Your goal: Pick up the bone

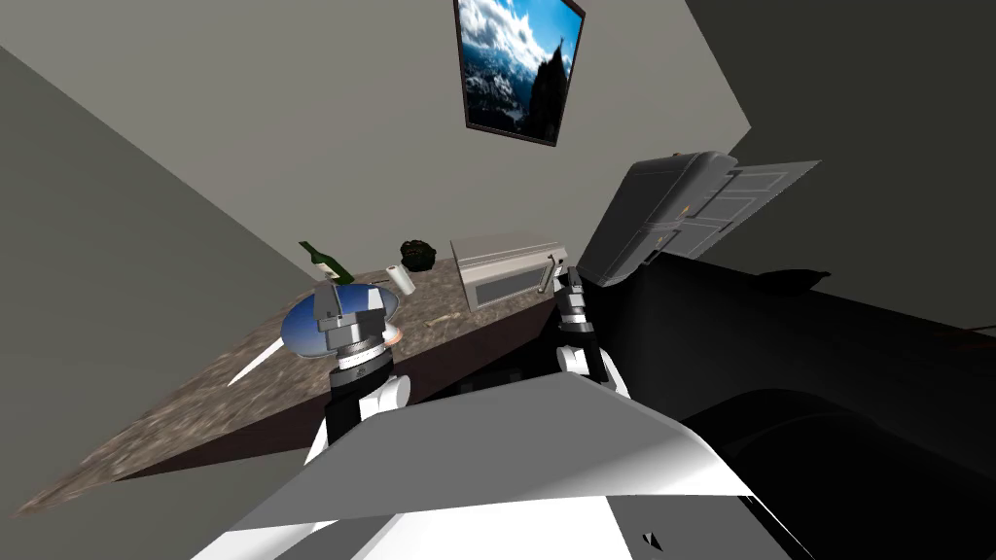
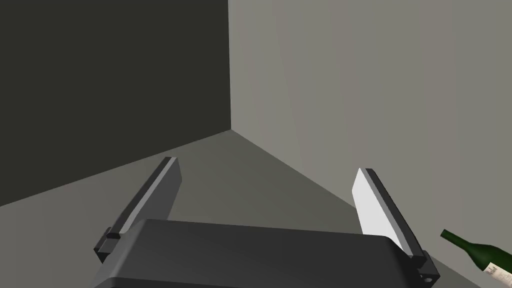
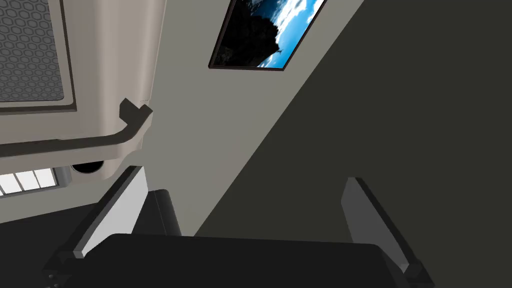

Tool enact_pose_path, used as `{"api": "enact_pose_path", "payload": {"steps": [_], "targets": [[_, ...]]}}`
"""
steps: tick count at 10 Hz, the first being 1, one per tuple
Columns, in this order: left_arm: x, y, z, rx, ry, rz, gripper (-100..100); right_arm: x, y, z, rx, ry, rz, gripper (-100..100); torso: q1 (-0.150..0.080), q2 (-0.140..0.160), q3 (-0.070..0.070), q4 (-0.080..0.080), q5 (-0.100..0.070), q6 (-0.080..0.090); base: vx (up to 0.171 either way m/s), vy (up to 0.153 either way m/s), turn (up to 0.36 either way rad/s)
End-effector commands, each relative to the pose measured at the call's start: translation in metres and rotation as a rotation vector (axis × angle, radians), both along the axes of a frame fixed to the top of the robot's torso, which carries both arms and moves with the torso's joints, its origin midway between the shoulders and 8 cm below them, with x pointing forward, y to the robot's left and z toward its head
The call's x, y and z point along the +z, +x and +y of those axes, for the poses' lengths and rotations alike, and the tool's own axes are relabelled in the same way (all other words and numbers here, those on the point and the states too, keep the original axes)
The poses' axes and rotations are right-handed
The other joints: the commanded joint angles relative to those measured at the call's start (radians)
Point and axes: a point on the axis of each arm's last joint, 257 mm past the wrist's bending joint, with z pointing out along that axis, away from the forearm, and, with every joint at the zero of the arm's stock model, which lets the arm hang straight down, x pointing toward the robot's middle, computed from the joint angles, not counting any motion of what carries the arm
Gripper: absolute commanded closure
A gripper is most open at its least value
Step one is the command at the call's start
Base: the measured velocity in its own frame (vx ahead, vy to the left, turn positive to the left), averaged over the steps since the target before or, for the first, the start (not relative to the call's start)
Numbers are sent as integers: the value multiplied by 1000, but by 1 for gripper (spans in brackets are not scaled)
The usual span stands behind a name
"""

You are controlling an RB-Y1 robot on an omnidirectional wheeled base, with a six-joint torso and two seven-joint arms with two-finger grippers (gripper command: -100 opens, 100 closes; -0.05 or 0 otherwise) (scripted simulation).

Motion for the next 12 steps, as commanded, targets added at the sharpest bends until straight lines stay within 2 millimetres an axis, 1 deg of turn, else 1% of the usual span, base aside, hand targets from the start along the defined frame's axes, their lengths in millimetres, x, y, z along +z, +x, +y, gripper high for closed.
{"api": "enact_pose_path", "payload": {"steps": [1, 5, 6, 7, 8, 9, 10, 11, 12], "targets": [[-1, 5, -2, -22, 16, 17, -100, 0, 0, 0, 0, 0, 0, 0, 0, 0, 0, 0, 0, 0, -12, 0, -66], [-9, 29, -5, -98, 28, 95, -100, 0, 0, 0, 0, 0, 0, 0, 1, 3, 2, 1, 0, 0, -41, 10, -125], [-11, 30, -5, -97, 26, 102, -100, 0, 0, 0, 0, 0, 0, 0, 1, 3, 2, 1, 0, 0, -39, 8, -58], [-14, 39, -5, -117, 18, 129, -100, 0, 0, 0, 0, 0, 0, 0, 1, 3, 2, 1, 0, 0, -39, -1, -95], [-15, 39, -5, -117, 18, 133, -100, 0, 0, 0, 0, 0, 0, 0, 0, 3, 1, 1, 0, 0, -28, 5, -67], [-18, 48, -4, -137, 6, 159, -100, 0, 0, 0, 0, 0, 0, 0, 1, 2, 1, 0, 0, 0, -34, 3, -151], [-19, 49, -4, -137, 5, 166, -100, 0, 0, 0, 0, 0, 0, 0, 1, 2, 1, 0, 0, 0, -31, 8, -68], [-22, 57, -3, -157, -10, 192, -100, 0, 0, 0, 0, 0, 0, 0, 1, 2, 1, 0, 0, 0, -36, 7, -150], [-24, 59, -3, -156, -12, 203, -100, 0, 0, 0, 0, 0, 0, 0, 1, 2, 1, 0, 0, 0, -34, 11, -72]]}}
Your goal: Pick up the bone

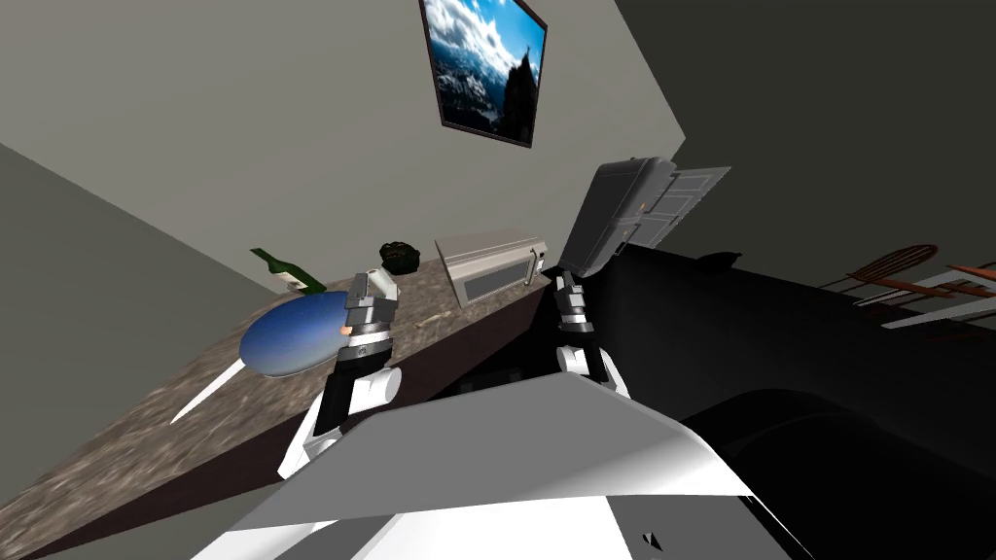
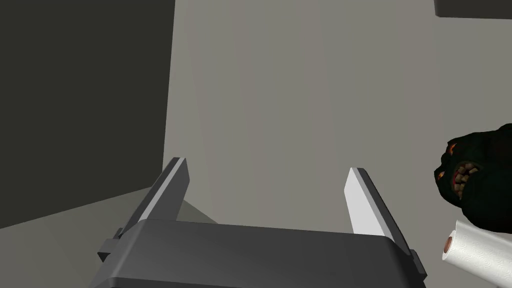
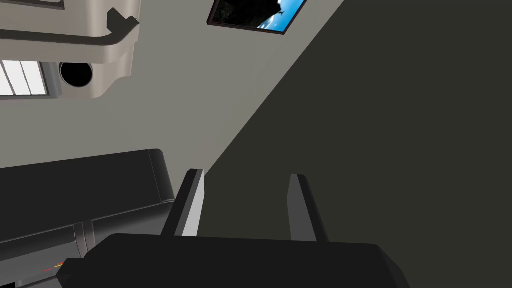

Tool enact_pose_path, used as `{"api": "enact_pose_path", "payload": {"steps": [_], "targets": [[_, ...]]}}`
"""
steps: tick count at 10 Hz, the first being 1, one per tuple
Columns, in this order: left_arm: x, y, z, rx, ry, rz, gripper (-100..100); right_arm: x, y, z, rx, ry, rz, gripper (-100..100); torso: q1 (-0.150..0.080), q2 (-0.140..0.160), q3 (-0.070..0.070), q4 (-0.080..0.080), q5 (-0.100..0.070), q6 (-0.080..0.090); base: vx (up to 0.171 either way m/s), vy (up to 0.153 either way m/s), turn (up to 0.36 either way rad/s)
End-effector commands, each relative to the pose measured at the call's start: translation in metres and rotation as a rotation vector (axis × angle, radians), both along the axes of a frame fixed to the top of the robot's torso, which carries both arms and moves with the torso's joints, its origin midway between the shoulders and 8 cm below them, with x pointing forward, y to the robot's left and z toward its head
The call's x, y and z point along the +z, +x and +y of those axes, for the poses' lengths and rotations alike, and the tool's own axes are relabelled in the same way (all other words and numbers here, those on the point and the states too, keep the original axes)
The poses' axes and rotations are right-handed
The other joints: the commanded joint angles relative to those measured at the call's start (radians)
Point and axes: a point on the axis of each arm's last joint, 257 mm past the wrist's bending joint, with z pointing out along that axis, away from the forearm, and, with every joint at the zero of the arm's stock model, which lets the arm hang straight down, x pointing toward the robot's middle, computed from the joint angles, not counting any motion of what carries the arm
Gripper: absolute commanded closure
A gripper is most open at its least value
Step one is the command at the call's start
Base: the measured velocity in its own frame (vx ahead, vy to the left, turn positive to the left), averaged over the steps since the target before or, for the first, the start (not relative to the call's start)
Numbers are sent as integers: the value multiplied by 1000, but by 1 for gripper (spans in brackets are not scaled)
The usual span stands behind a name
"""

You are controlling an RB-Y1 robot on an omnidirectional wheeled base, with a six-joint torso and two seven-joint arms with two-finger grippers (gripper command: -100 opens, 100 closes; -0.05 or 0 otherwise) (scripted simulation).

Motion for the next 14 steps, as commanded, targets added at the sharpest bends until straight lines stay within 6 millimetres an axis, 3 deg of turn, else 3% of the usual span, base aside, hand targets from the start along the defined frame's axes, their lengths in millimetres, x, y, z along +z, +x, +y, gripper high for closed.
{"api": "enact_pose_path", "payload": {"steps": [1, 14], "targets": [[-3, 9, 1, -22, -21, 34, -100, 0, 0, 0, 0, 0, 0, 0, 0, 0, 0, 0, 0, 0, -46, 6, -133], [-43, 65, 7, -97, -146, 287, -100, 0, 0, 0, 0, 0, 0, 0, 0, 0, 0, 0, 0, 0, -31, 4, -104]]}}
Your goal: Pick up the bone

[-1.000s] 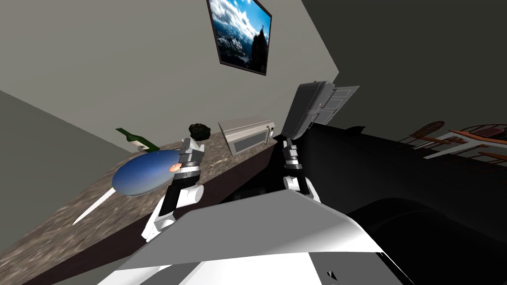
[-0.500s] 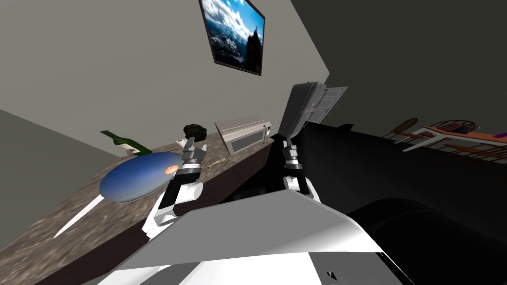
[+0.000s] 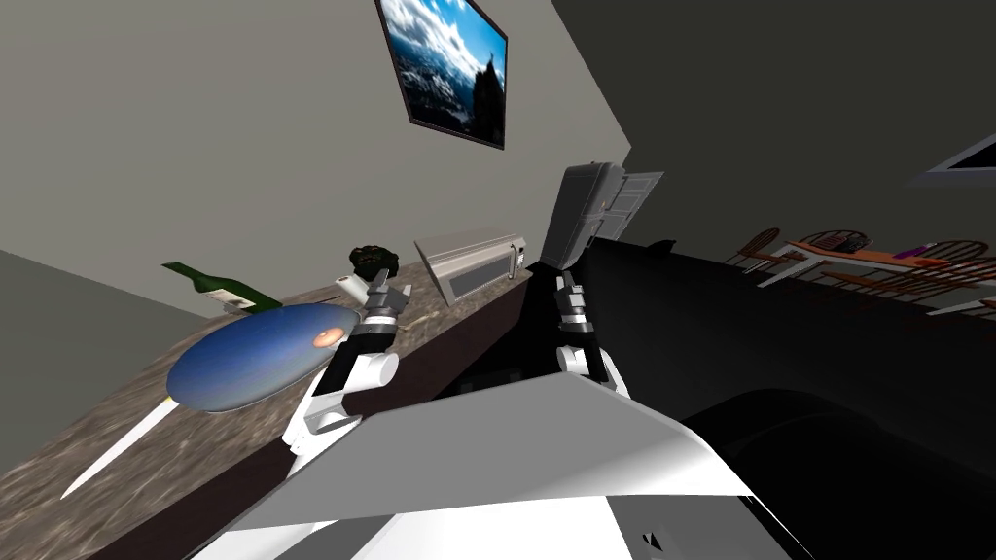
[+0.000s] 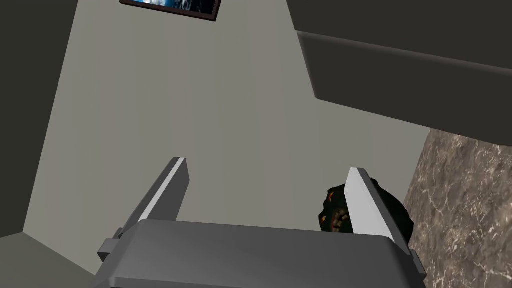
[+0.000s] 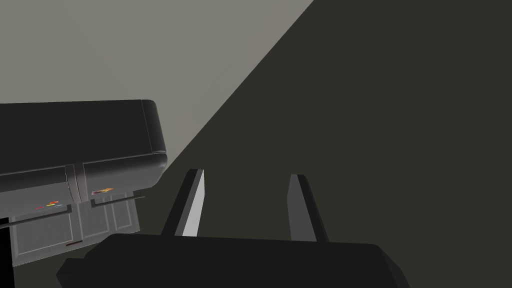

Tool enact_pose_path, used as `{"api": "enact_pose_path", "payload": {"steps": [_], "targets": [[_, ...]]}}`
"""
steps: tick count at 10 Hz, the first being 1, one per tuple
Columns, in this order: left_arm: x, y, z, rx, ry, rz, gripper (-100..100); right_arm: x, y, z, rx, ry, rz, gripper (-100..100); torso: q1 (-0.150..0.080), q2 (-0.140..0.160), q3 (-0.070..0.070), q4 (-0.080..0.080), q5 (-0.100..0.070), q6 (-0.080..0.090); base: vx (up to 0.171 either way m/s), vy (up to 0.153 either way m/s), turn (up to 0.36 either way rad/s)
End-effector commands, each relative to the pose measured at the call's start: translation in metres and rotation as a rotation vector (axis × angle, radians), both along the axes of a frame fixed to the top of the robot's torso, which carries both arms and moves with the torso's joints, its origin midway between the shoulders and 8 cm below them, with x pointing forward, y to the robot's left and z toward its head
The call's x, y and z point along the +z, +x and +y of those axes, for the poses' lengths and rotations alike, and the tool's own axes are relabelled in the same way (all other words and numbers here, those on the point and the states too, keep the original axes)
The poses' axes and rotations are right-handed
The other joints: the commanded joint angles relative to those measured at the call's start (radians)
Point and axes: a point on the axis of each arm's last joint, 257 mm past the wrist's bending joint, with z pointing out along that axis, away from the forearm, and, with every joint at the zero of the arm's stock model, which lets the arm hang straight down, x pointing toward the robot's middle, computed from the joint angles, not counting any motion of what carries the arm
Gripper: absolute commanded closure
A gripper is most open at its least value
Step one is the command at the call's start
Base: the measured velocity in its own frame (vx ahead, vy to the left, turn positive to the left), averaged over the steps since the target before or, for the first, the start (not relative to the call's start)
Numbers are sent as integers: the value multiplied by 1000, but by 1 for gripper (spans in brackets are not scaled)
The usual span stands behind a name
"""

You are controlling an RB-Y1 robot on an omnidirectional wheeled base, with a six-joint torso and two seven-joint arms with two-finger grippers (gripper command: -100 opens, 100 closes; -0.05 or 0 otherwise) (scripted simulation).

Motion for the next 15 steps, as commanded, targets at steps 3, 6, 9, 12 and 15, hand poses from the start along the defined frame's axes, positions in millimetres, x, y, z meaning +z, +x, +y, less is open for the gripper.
{"api": "enact_pose_path", "payload": {"steps": [3, 6, 9, 12, 15], "targets": [[-15, 12, 3, -12, -31, 83, -100, 0, 0, 0, 0, 0, 0, 0, 0, -1, 0, 0, 0, 0, -21, -1, -88], [-26, 21, 4, -22, -58, 142, -100, 0, 0, 0, 0, 0, 0, 0, 0, -1, 0, 0, 0, 0, -23, 0, -85], [-38, 30, 6, -29, -85, 210, -100, 0, 0, 0, 0, 0, 0, 0, 0, -1, -1, 0, 0, 0, -21, 1, -79], [-54, 37, 8, -32, -112, 287, -100, 0, 0, 0, 0, 0, 0, 0, 0, -1, -1, 0, 0, 0, -20, -2, -74], [-70, 42, 10, -33, -138, 363, -100, 0, 0, 0, 0, 0, 0, 0, 0, -1, 0, 0, 0, 0, -22, 1, -69]]}}
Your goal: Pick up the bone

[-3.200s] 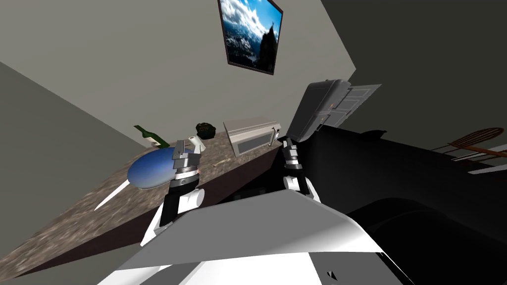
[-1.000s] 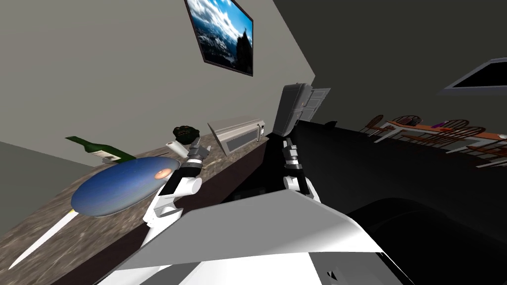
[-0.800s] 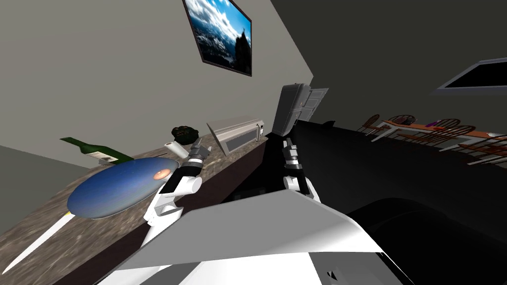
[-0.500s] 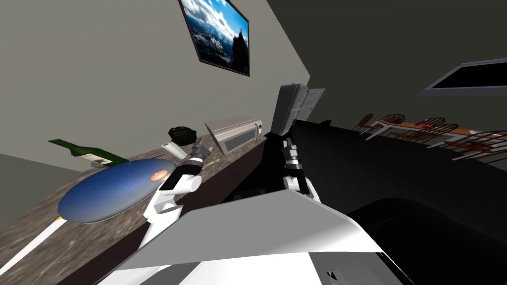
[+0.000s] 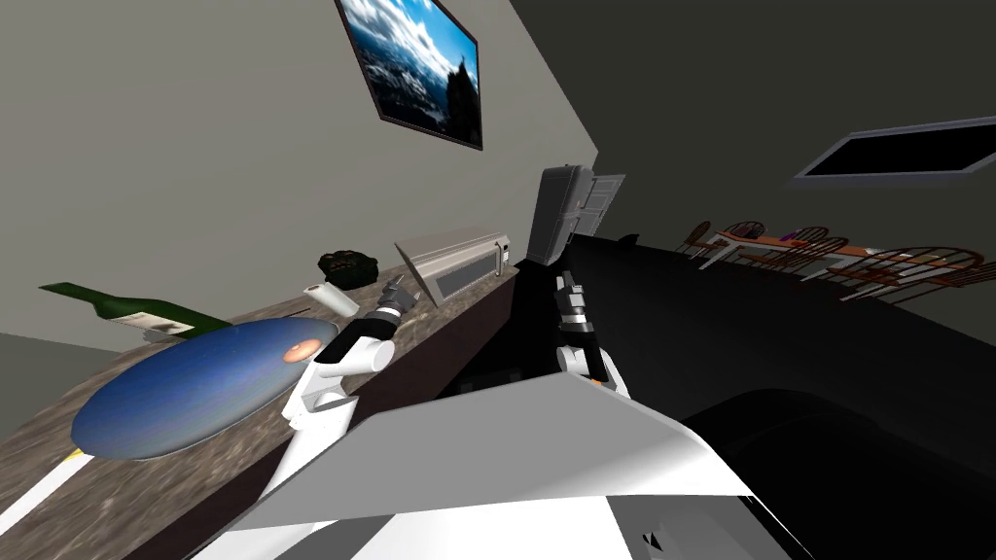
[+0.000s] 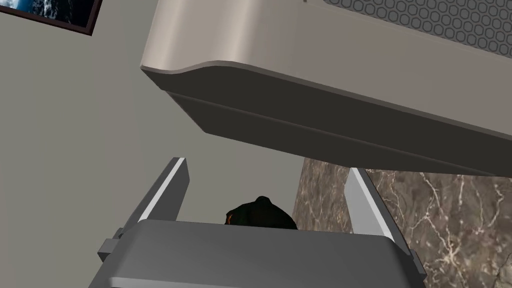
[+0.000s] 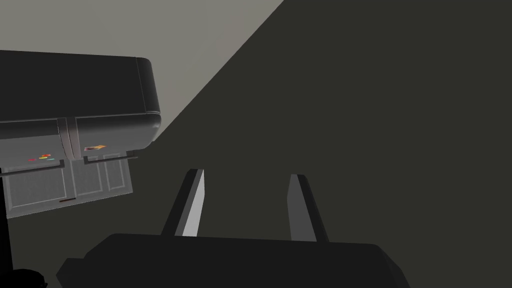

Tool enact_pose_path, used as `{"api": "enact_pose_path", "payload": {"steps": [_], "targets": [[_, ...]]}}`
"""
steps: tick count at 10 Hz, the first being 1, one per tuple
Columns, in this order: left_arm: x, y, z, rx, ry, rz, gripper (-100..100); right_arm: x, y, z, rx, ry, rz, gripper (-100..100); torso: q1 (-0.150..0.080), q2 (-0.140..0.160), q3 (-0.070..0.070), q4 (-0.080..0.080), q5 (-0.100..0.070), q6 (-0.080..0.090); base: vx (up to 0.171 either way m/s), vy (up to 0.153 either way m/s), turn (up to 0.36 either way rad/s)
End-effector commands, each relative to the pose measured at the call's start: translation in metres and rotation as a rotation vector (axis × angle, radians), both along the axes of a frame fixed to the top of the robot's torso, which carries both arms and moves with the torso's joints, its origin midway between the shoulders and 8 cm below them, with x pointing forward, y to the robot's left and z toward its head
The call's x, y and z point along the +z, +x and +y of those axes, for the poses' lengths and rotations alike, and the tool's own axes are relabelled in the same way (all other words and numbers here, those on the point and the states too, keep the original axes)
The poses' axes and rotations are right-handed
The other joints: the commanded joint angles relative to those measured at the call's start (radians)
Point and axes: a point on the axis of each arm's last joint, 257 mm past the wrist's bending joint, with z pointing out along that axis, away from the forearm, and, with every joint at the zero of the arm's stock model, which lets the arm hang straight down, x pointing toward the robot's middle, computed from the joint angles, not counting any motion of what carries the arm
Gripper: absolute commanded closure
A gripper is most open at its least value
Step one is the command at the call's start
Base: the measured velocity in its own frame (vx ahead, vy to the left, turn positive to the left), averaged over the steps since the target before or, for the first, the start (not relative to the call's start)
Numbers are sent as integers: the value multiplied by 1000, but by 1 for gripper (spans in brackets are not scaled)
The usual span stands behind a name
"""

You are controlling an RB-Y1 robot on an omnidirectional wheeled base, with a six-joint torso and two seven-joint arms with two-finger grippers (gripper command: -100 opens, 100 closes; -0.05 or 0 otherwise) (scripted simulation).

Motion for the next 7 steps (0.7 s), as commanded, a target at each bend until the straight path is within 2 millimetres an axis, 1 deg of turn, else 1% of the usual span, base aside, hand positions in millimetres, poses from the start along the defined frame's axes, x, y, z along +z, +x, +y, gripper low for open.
{"api": "enact_pose_path", "payload": {"steps": [1, 2, 3, 4, 6, 7], "targets": [[-10, 6, 4, -2, -26, 48, -100, 0, 0, 0, 0, 0, 0, 0, 0, 0, 0, 0, 0, 0, -18, -5, -121], [-18, 6, 4, 1, -25, 79, -100, 0, 0, 0, 0, 0, 0, 0, 0, 0, 0, 0, 0, 1, -19, -1, -88], [-21, 5, 5, 3, -24, 93, -100, 0, 0, 0, 0, 0, 0, 0, 0, 0, 0, 0, 0, 0, -8, 0, 4], [-25, 9, 7, 2, -49, 122, -100, 0, 0, 0, 0, 0, 0, 0, 0, 0, 0, 0, 0, 0, -11, -2, -126], [-36, 8, 8, 6, -48, 167, -100, 0, 0, 0, 0, 0, 0, 0, 0, 0, 0, 0, 0, 0, -9, 3, -22], [-39, 11, 11, 8, -72, 191, -100, 0, 0, 0, 0, 0, 0, 0, 0, -1, 0, 0, 0, 0, -9, -1, -103]]}}
